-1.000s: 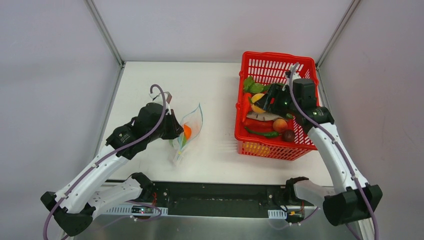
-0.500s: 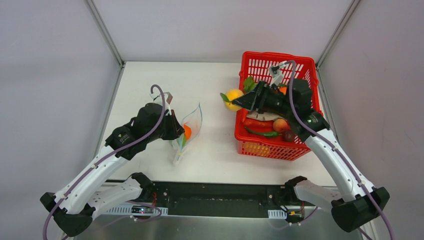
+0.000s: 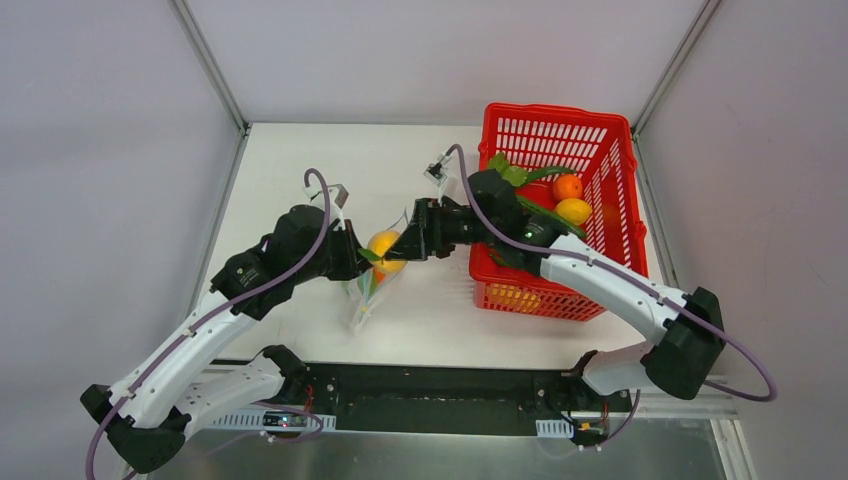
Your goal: Place the food in the zip-top bag and seal the zipper
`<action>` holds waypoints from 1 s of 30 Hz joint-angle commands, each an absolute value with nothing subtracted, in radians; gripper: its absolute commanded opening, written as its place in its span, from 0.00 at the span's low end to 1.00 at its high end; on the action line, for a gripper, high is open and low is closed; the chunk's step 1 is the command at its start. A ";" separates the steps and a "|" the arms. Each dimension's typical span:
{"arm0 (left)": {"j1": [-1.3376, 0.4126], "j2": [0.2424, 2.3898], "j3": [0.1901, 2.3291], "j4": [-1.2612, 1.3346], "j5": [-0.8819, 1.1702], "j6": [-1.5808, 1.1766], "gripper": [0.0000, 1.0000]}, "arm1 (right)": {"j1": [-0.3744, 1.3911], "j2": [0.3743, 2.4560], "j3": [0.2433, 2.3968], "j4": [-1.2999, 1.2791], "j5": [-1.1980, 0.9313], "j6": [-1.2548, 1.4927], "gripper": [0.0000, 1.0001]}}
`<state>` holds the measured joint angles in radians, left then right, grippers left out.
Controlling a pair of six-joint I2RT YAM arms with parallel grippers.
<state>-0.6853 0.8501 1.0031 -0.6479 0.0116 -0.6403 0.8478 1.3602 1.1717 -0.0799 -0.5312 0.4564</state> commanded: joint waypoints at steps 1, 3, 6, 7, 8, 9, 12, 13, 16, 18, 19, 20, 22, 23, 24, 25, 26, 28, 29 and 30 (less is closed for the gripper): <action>-0.676 0.826 1.032 -0.632 0.018 -0.638 0.00 | 0.915 1.383 1.274 -0.061 -0.390 0.377 0.45; -0.676 0.825 1.037 -0.644 0.010 -0.634 0.00 | 0.941 1.402 1.308 -0.127 -0.218 0.272 0.48; -0.676 0.813 1.039 -0.654 -0.014 -0.632 0.00 | 0.955 1.438 1.360 -0.250 -0.114 0.195 0.49; -0.676 0.807 1.038 -0.655 -0.026 -0.633 0.00 | 0.955 1.443 1.365 -0.271 -0.087 0.190 0.50; -0.676 0.800 1.036 -0.655 -0.032 -0.635 0.00 | 0.956 1.443 1.362 -0.277 -0.070 0.185 0.51; -0.676 0.796 1.035 -0.654 -0.036 -0.635 0.00 | 0.957 1.443 1.353 -0.274 -0.065 0.182 0.51; -0.676 0.793 1.038 -0.649 -0.039 -0.637 0.00 | 0.958 1.452 1.353 -0.275 -0.061 0.176 0.52; -0.676 0.794 1.038 -0.649 -0.038 -0.637 0.00 | 0.960 1.457 1.362 -0.286 -0.065 0.172 0.52; -0.676 0.797 1.041 -0.651 -0.039 -0.635 0.00 | 0.962 1.467 1.379 -0.298 -0.098 0.157 0.56; -0.676 0.798 1.041 -0.651 -0.040 -0.635 0.00 | 0.964 1.467 1.383 -0.295 -0.140 0.152 0.58; -0.676 0.800 1.042 -0.650 -0.043 -0.635 0.00 | 0.966 1.466 1.386 -0.296 -0.166 0.147 0.61; -0.676 0.801 1.042 -0.650 -0.046 -0.636 0.00 | 0.969 1.465 1.390 -0.302 -0.194 0.134 0.64; -0.676 0.802 1.044 -0.650 -0.050 -0.635 0.00 | 0.976 1.464 1.402 -0.318 -0.221 0.115 0.66; -0.676 0.804 1.045 -0.651 -0.051 -0.635 0.00 | 0.977 1.463 1.407 -0.328 -0.230 0.110 0.68; -0.676 0.805 1.046 -0.650 -0.051 -0.635 0.00 | 0.978 1.461 1.412 -0.335 -0.239 0.109 0.70; -0.676 0.806 1.047 -0.648 -0.049 -0.635 0.00 | 0.978 1.457 1.413 -0.337 -0.245 0.109 0.73; -0.676 0.807 1.048 -0.646 -0.049 -0.635 0.00 | 0.978 1.452 1.414 -0.336 -0.247 0.111 0.75; -0.676 0.811 1.048 -0.640 -0.042 -0.635 0.00 | 0.978 1.444 1.416 -0.341 -0.235 0.124 0.79; -0.676 0.812 1.049 -0.639 -0.040 -0.635 0.00 | 0.977 1.443 1.421 -0.350 -0.220 0.132 0.81; -0.676 0.813 1.049 -0.640 -0.038 -0.635 0.00 | 0.978 1.442 1.430 -0.365 -0.200 0.135 0.82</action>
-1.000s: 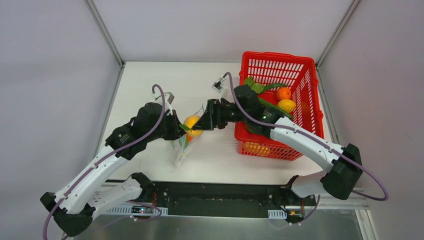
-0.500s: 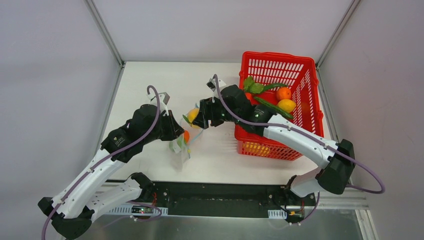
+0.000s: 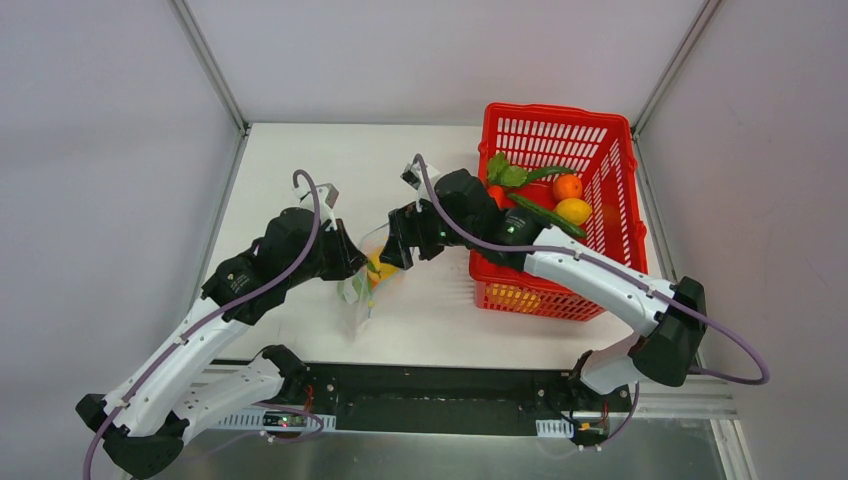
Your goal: Place the food in the zip-top bag and seal the zipper
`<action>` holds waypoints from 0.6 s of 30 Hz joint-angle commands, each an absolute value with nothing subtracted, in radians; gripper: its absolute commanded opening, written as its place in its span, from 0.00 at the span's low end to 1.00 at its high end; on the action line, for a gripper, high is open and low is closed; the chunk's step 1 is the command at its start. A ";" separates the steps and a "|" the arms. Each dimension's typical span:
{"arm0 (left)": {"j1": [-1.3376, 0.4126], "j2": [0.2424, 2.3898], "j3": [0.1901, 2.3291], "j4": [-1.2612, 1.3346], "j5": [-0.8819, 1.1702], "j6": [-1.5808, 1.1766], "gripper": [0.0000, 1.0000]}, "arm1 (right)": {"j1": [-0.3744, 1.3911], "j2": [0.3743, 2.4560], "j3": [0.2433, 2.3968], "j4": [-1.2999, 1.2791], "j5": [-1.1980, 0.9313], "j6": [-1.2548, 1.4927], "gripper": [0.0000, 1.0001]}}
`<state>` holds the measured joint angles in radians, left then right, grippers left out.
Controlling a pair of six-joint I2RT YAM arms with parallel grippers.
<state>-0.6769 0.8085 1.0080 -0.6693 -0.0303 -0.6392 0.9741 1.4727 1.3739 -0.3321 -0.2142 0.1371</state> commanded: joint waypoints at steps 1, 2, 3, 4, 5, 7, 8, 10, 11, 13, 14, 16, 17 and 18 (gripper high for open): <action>-0.676 0.813 1.049 -0.640 -0.038 -0.635 0.00 | 0.978 1.442 1.443 -0.379 -0.180 0.136 0.83; -0.676 0.813 1.049 -0.639 -0.038 -0.635 0.00 | 0.978 1.440 1.449 -0.389 -0.164 0.139 0.84; -0.676 0.812 1.049 -0.637 -0.040 -0.635 0.00 | 0.979 1.436 1.452 -0.396 -0.144 0.143 0.84; -0.676 0.812 1.050 -0.637 -0.040 -0.635 0.00 | 0.978 1.430 1.455 -0.400 -0.121 0.150 0.84; -0.676 0.812 1.052 -0.636 -0.041 -0.634 0.00 | 0.978 1.417 1.451 -0.395 -0.096 0.160 0.84; -0.676 0.812 1.051 -0.638 -0.045 -0.634 0.00 | 0.978 1.389 1.432 -0.371 -0.026 0.202 0.82; -0.676 0.812 1.050 -0.638 -0.046 -0.634 0.00 | 0.978 1.371 1.417 -0.354 0.038 0.224 0.80; -0.676 0.810 1.046 -0.638 -0.045 -0.634 0.00 | 0.974 1.349 1.400 -0.344 0.140 0.247 0.73; -0.676 0.809 1.043 -0.636 -0.045 -0.635 0.00 | 0.969 1.346 1.397 -0.350 0.159 0.254 0.70; -0.676 0.808 1.040 -0.631 -0.042 -0.635 0.00 | 0.954 1.360 1.397 -0.375 0.158 0.267 0.65; -0.676 0.808 1.041 -0.631 -0.041 -0.635 0.00 | 0.948 1.370 1.400 -0.388 0.152 0.274 0.63; -0.676 0.808 1.043 -0.632 -0.041 -0.634 0.00 | 0.941 1.395 1.401 -0.407 0.136 0.286 0.61; -0.676 0.808 1.042 -0.631 -0.043 -0.634 0.00 | 0.938 1.408 1.402 -0.414 0.127 0.289 0.58; -0.676 0.807 1.043 -0.632 -0.042 -0.634 0.00 | 0.935 1.424 1.405 -0.422 0.118 0.291 0.56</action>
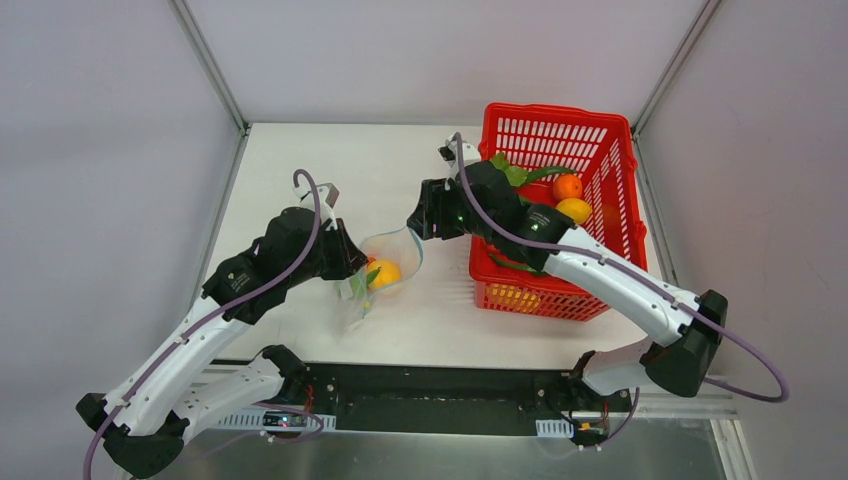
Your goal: Place the food in the zip-top bag and seal the zipper
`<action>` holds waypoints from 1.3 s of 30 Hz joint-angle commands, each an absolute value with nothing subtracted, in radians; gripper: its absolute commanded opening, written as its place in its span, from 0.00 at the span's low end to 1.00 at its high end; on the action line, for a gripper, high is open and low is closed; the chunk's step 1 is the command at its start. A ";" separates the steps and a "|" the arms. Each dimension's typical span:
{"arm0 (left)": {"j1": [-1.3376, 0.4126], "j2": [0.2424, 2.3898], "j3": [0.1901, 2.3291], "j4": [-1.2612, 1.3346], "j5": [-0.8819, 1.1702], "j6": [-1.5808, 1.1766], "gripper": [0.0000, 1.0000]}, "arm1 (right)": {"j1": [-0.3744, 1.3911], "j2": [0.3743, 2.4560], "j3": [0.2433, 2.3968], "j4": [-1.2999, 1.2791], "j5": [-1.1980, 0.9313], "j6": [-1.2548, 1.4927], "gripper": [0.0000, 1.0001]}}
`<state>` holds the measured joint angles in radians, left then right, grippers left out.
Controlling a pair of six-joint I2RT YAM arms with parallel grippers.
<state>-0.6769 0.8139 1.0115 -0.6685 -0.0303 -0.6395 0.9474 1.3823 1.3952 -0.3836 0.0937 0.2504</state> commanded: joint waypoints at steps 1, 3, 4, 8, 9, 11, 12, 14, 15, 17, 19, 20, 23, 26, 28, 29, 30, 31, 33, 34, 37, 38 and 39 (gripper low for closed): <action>-0.676 0.807 1.043 -0.633 -0.042 -0.635 0.00 | 0.931 1.440 1.411 -0.431 0.111 0.292 0.54; -0.676 0.805 1.041 -0.635 -0.040 -0.635 0.00 | 0.927 1.473 1.429 -0.451 0.093 0.289 0.50; -0.676 0.804 1.040 -0.635 -0.041 -0.635 0.00 | 0.925 1.489 1.438 -0.458 0.085 0.285 0.48; -0.676 0.796 1.039 -0.639 -0.049 -0.635 0.00 | 0.925 1.550 1.473 -0.486 0.036 0.282 0.40; -0.676 0.792 1.037 -0.640 -0.052 -0.635 0.00 | 0.925 1.563 1.480 -0.490 0.033 0.284 0.38; -0.676 0.786 1.034 -0.645 -0.059 -0.636 0.00 | 0.925 1.579 1.489 -0.494 0.011 0.279 0.24; -0.676 0.783 1.032 -0.649 -0.062 -0.635 0.00 | 0.924 1.580 1.493 -0.492 0.009 0.278 0.17; -0.676 0.780 1.030 -0.655 -0.071 -0.634 0.00 | 0.925 1.575 1.498 -0.481 -0.021 0.282 0.04; -0.676 0.781 1.032 -0.660 -0.075 -0.630 0.00 | 0.925 1.564 1.501 -0.469 -0.032 0.282 0.01; -0.676 0.782 1.044 -0.673 -0.085 -0.619 0.00 | 0.925 1.534 1.497 -0.417 -0.080 0.279 0.00; -0.676 0.784 1.079 -0.699 -0.100 -0.601 0.00 | 0.926 1.492 1.489 -0.355 -0.118 0.285 0.00; -0.676 0.785 1.107 -0.723 -0.105 -0.591 0.00 | 0.925 1.462 1.486 -0.325 -0.130 0.290 0.00; -0.676 0.779 1.234 -0.836 -0.101 -0.560 0.00 | 0.928 1.399 1.457 -0.260 -0.097 0.317 0.00; -0.676 0.746 1.259 -0.854 -0.155 -0.517 0.00 | 0.927 1.396 1.448 -0.267 -0.025 0.312 0.00; -0.676 0.762 1.232 -0.863 -0.191 -0.500 0.00 | 0.927 1.429 1.483 -0.309 -0.048 0.305 0.00; -0.676 0.792 1.238 -0.891 -0.196 -0.501 0.00 | 0.928 1.440 1.492 -0.314 -0.087 0.309 0.00; -0.676 0.823 1.248 -0.913 -0.189 -0.500 0.00 | 0.928 1.447 1.491 -0.287 -0.145 0.319 0.00; -0.676 0.855 1.253 -0.920 -0.158 -0.489 0.00 | 0.928 1.447 1.478 -0.253 -0.176 0.330 0.00; -0.676 0.916 1.258 -0.929 -0.107 -0.454 0.00 | 0.928 1.446 1.455 -0.209 -0.179 0.353 0.00; -0.676 0.942 1.264 -0.951 -0.133 -0.464 0.00 | 0.928 1.450 1.454 -0.207 -0.165 0.359 0.00; -0.674 0.959 1.254 -0.935 -0.155 -0.470 0.00 | 0.928 1.517 1.529 -0.333 -0.099 0.334 0.00; -0.672 0.957 1.258 -0.919 -0.122 -0.471 0.00 | 0.927 1.566 1.582 -0.416 -0.047 0.334 0.00; -0.672 0.952 1.277 -0.911 -0.076 -0.476 0.00 | 0.928 1.593 1.655 -0.489 -0.019 0.340 0.00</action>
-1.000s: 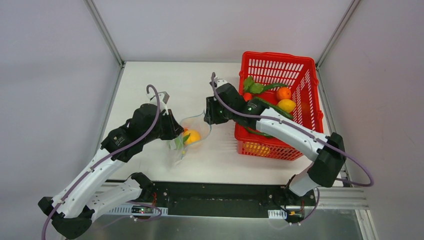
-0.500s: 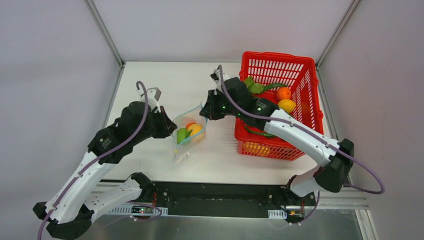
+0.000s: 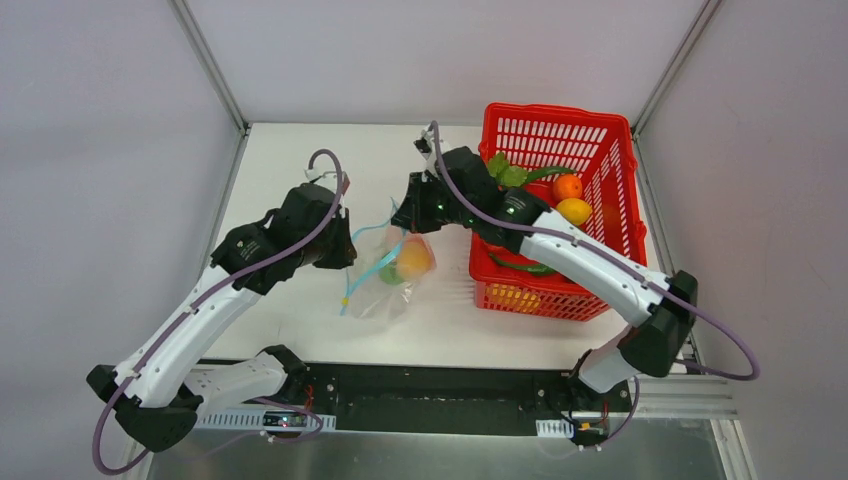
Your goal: Place the food in the zip-top bag and seal the zipper
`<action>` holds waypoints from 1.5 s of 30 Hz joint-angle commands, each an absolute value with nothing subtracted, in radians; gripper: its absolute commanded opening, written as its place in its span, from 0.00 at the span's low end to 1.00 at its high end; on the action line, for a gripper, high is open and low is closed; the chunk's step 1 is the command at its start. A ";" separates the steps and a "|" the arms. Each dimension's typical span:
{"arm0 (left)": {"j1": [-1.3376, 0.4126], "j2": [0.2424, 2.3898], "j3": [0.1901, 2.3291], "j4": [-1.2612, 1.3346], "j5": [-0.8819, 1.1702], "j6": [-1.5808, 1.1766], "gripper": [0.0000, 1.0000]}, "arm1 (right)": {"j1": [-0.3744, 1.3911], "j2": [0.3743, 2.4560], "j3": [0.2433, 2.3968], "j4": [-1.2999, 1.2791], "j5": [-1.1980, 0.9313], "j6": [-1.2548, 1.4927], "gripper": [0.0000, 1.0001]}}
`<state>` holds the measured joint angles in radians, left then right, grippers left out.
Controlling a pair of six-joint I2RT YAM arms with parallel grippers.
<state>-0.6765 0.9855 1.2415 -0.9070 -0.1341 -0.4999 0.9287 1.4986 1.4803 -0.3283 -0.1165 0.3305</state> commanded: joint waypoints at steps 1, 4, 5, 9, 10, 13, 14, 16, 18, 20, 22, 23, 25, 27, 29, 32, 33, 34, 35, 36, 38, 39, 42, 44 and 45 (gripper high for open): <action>-0.672 0.945 1.291 -0.886 -0.032 -0.481 0.00 | 0.930 1.599 1.678 -0.514 -0.039 0.326 0.00; -0.672 0.900 1.305 -0.859 -0.067 -0.473 0.00 | 0.940 1.518 1.554 -0.343 -0.149 0.316 0.01; -0.669 0.898 1.304 -0.876 -0.129 -0.469 0.00 | 0.939 1.493 1.502 -0.271 -0.171 0.323 0.02; -0.657 0.899 1.302 -0.935 -0.193 -0.501 0.00 | 0.937 1.497 1.513 -0.303 -0.131 0.341 0.01; -0.657 0.881 1.276 -0.899 -0.177 -0.502 0.00 | 0.937 1.495 1.509 -0.293 -0.146 0.339 0.01; -0.654 0.868 1.230 -0.863 -0.166 -0.502 0.00 | 0.935 1.499 1.466 -0.258 -0.135 0.347 0.04; -0.653 0.875 1.237 -0.875 -0.161 -0.503 0.00 | 0.934 1.517 1.464 -0.271 -0.113 0.347 0.04; -0.653 0.882 1.231 -0.874 -0.137 -0.500 0.00 | 0.925 1.595 1.506 -0.354 -0.062 0.346 0.05; -0.653 0.888 1.208 -0.864 -0.129 -0.494 0.00 | 0.922 1.664 1.572 -0.475 -0.023 0.345 0.05; -0.652 0.888 1.178 -0.858 -0.151 -0.510 0.00 | 0.921 1.685 1.598 -0.506 -0.031 0.341 0.05; -0.652 0.872 1.170 -0.837 -0.123 -0.524 0.00 | 0.922 1.661 1.608 -0.497 -0.050 0.334 0.06; -0.652 0.860 1.168 -0.817 -0.103 -0.521 0.00 | 0.922 1.635 1.599 -0.472 -0.060 0.328 0.07; -0.652 0.847 1.172 -0.812 -0.113 -0.511 0.00 | 0.919 1.574 1.556 -0.376 -0.089 0.315 0.11; -0.652 0.856 1.178 -0.835 -0.146 -0.501 0.00 | 0.908 1.527 1.494 -0.298 -0.128 0.319 0.14; -0.652 0.875 1.165 -0.845 -0.159 -0.499 0.00 | 0.885 1.527 1.464 -0.304 -0.132 0.331 0.15; -0.652 0.896 1.154 -0.842 -0.139 -0.518 0.00 | 0.877 1.579 1.506 -0.415 -0.127 0.317 0.13; -0.652 0.895 1.151 -0.833 -0.117 -0.520 0.00 | 0.877 1.579 1.510 -0.431 -0.135 0.312 0.13; -0.652 0.892 1.146 -0.816 -0.105 -0.520 0.00 | 0.877 1.569 1.504 -0.428 -0.138 0.306 0.13; -0.651 0.889 1.142 -0.803 -0.103 -0.519 0.00 | 0.877 1.549 1.490 -0.408 -0.133 0.303 0.14; -0.650 0.888 1.142 -0.796 -0.109 -0.520 0.00 | 0.876 1.527 1.472 -0.385 -0.123 0.302 0.16; -0.651 0.894 1.152 -0.800 -0.108 -0.522 0.00 | 0.871 1.494 1.464 -0.370 -0.126 0.303 0.32; -0.651 0.895 1.155 -0.802 -0.098 -0.523 0.00 | 0.868 1.482 1.472 -0.378 -0.129 0.301 0.35; -0.650 0.882 1.145 -0.796 -0.094 -0.527 0.00 | 0.868 1.414 1.474 -0.387 -0.127 0.281 0.42; -0.651 0.872 1.137 -0.796 -0.102 -0.531 0.00 | 0.867 1.354 1.461 -0.383 -0.094 0.269 0.54; -0.651 0.868 1.135 -0.796 -0.102 -0.533 0.00 | 0.866 1.323 1.454 -0.384 -0.071 0.256 0.57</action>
